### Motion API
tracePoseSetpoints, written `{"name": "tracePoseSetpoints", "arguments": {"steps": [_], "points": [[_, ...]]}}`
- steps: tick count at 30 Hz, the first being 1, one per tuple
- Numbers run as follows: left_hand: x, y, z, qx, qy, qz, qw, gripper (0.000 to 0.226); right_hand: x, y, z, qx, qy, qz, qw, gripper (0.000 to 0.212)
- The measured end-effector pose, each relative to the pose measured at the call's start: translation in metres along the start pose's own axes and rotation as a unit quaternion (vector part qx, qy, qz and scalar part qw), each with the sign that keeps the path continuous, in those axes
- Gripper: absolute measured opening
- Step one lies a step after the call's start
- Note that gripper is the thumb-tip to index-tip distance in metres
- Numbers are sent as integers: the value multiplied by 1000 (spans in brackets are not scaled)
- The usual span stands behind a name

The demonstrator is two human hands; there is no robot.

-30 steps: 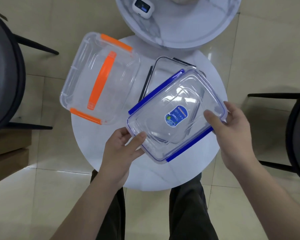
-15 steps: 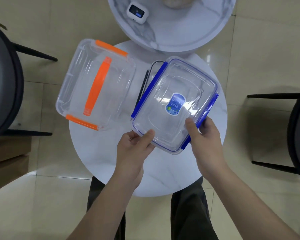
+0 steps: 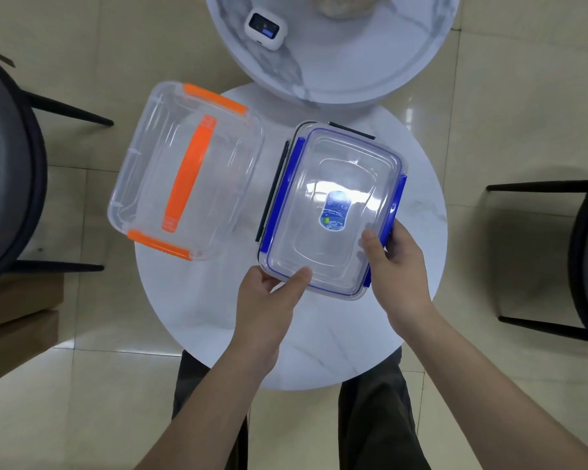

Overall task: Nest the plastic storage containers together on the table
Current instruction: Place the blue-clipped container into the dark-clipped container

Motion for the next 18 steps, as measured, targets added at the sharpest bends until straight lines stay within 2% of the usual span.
{"name": "tracePoseSetpoints", "arguments": {"steps": [6, 9, 12, 16, 18], "points": [[-1, -3, -2, 37, 26, -34, 998, 40, 3, 0, -5, -25, 3, -1, 1000, 34], [0, -8, -10, 45, 95, -68, 992, 41, 3, -1, -6, -45, 12, 0, 999, 33], [7, -13, -21, 81, 143, -57, 985, 53, 3, -1, -6, -58, 16, 0, 998, 29], [16, -12, -33, 159, 200, -32, 966, 29, 4, 1, -7, -61, 20, -2, 998, 21], [17, -11, -40, 179, 218, -26, 959, 27, 5, 1, -6, -62, 19, -8, 998, 18]]}}
Point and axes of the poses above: each hand's wrist, its own x-axis towards the middle knuckle, its own y-axis out of the palm, z = x × y, the point moved 1 cm from there along x, towards the middle knuckle, and after that the axes turned 5 degrees about -z, right-handed, at the moved point
